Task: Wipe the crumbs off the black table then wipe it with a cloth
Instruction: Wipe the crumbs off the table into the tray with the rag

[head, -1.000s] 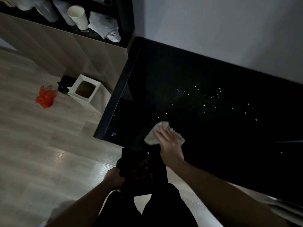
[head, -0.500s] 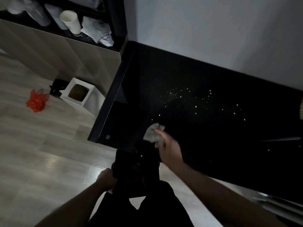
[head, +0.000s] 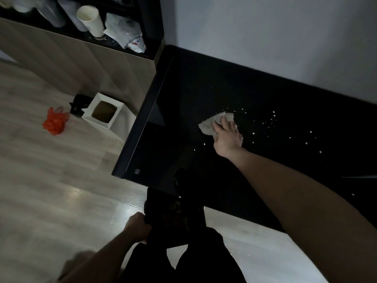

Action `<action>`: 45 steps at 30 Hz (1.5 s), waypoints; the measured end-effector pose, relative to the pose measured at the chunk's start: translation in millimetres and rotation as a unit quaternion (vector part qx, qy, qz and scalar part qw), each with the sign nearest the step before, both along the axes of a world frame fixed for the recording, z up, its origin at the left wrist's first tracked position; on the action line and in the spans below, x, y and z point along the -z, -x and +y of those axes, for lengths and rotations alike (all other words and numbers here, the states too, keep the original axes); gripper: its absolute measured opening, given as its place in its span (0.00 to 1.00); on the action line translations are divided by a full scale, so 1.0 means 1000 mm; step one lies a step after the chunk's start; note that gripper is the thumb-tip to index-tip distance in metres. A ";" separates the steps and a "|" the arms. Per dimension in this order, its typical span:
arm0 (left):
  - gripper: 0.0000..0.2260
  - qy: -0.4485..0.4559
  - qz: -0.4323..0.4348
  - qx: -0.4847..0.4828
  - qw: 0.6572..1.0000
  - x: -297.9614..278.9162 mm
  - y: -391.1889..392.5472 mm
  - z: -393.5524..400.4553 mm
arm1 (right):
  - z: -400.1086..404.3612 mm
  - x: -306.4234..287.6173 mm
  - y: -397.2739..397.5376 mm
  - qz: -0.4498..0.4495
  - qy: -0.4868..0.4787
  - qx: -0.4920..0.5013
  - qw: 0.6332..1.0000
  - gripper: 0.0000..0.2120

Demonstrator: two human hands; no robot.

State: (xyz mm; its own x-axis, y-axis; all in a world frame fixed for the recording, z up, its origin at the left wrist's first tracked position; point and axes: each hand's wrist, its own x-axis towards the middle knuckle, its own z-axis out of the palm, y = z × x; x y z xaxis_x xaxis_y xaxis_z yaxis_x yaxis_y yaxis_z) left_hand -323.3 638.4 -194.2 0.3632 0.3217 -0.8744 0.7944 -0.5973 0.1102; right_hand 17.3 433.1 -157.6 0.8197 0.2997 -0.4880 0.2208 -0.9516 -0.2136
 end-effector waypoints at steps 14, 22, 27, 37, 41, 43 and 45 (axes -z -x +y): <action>0.09 0.011 0.011 0.006 1.000 -0.005 0.000 0.002 | -0.001 0.010 0.230 0.051 -0.202 -0.122 0.970 0.31; 0.10 0.014 0.013 0.008 1.000 -0.011 -0.003 0.007 | -0.014 -0.038 0.234 0.133 -0.301 0.049 0.943 0.23; 0.09 0.014 0.015 0.005 1.000 -0.013 -0.004 0.005 | -0.035 -0.052 0.155 0.035 -0.297 0.132 0.945 0.23; 0.12 0.002 0.023 0.005 1.000 -0.006 -0.007 0.005 | -0.054 -0.033 -0.036 -0.082 -0.247 0.166 0.951 0.24; 0.13 -0.002 0.019 -0.021 1.000 -0.001 -0.005 0.007 | -0.040 -0.020 -0.083 -0.092 -0.187 0.139 0.968 0.25; 0.13 0.008 0.013 -0.038 0.999 0.002 -0.003 0.011 | -0.031 -0.009 -0.098 -0.070 -0.133 0.115 0.982 0.27; 0.12 0.019 0.021 -0.045 0.999 0.005 -0.001 0.016 | -0.022 0.000 -0.100 -0.027 -0.056 0.088 0.994 0.30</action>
